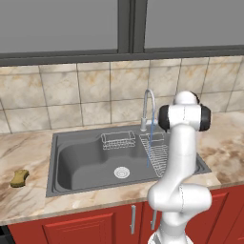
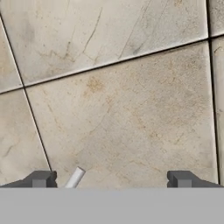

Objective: Soak the sponge with water for a few seconds and then drop it inside the sink.

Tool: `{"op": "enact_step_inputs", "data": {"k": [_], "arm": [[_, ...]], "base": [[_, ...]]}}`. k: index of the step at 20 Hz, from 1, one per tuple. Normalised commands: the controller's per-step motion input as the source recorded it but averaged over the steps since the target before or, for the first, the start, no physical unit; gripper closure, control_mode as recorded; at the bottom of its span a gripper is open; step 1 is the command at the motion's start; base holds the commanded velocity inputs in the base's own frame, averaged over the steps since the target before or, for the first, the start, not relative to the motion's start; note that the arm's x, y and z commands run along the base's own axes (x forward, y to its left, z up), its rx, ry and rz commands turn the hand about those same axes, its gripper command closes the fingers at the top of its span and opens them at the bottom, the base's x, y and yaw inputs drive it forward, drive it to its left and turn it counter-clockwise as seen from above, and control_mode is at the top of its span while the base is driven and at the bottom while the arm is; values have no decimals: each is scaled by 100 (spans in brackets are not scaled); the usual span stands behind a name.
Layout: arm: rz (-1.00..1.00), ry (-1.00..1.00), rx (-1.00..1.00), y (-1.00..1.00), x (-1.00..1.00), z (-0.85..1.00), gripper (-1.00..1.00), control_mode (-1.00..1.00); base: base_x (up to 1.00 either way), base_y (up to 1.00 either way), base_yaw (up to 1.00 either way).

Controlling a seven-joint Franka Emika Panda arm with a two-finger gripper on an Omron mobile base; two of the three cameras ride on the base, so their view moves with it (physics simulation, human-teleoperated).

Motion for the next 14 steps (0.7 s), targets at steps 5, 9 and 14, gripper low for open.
{"op": "enact_step_inputs", "data": {"k": [5, 9, 14], "arm": [[0, 5, 6, -37, -29, 41, -100, -100], [0, 17, 3, -25, -42, 37, -100, -100], [0, 24, 2, -22, -49, 29, -100, -100]], "base": [[0, 0, 0], [0, 0, 0], [0, 0, 0]]}}
